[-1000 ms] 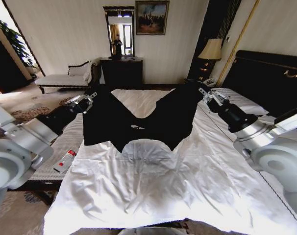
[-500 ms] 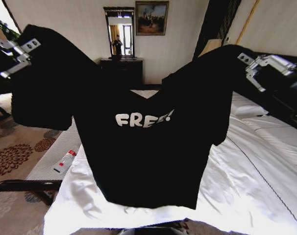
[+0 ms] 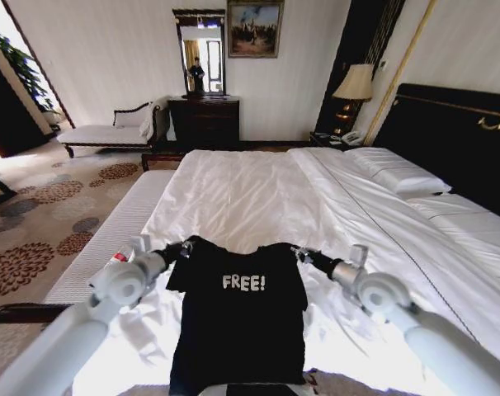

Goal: Fold the clothes on the bed.

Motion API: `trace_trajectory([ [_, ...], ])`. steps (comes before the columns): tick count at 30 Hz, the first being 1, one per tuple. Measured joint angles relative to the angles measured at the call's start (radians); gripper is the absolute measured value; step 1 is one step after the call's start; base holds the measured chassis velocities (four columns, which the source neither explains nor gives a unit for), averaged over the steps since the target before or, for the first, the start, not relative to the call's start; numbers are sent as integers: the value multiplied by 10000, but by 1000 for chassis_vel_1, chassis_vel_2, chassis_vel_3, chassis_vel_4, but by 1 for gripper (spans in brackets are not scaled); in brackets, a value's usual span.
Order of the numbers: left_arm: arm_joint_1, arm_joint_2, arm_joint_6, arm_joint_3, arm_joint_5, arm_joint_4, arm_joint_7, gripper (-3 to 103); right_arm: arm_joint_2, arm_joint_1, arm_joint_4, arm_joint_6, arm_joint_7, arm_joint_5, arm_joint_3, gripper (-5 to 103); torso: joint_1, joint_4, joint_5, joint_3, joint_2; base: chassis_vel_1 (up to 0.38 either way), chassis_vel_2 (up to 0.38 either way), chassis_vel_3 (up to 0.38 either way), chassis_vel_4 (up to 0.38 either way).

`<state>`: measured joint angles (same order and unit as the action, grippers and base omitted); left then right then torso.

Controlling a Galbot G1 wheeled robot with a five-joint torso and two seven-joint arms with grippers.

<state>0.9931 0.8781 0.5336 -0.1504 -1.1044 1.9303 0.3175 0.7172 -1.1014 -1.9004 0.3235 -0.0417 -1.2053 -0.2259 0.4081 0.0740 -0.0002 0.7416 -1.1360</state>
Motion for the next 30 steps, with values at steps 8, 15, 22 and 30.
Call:
trace_trajectory([
  [8, -1451, 1404, -540, 411, 662, -2472, -85, 1, 1108, 1583, 2304, -794, 215, 1115, 803, 3, 1, 3, 6, 2, 0, 0, 0, 0, 0],
  [15, -1818, 2087, -1132, -64, 925, -3315, -629, 1, 1757, 2276, 3611, -1422, 470, 1675, 536, 3, -2, 2, 3, -2, -2, 0, 0, 0, 0],
  [22, -1612, 2618, -1636, -40, 1943, -4501, -1092, 1, 2239, 1999, 4694, -1819, 583, 2282, 426, 3, -4, 2, 4, -2, -3, 0, 0, 0, 0],
  [30, -1540, 3194, -1645, 174, 2391, -4979, -963, 1, 2612, 1845, 5228, -1960, 381, 2663, 597, 3, -4, 5, 3, -3, -4, 0, 0, 0, 0],
])
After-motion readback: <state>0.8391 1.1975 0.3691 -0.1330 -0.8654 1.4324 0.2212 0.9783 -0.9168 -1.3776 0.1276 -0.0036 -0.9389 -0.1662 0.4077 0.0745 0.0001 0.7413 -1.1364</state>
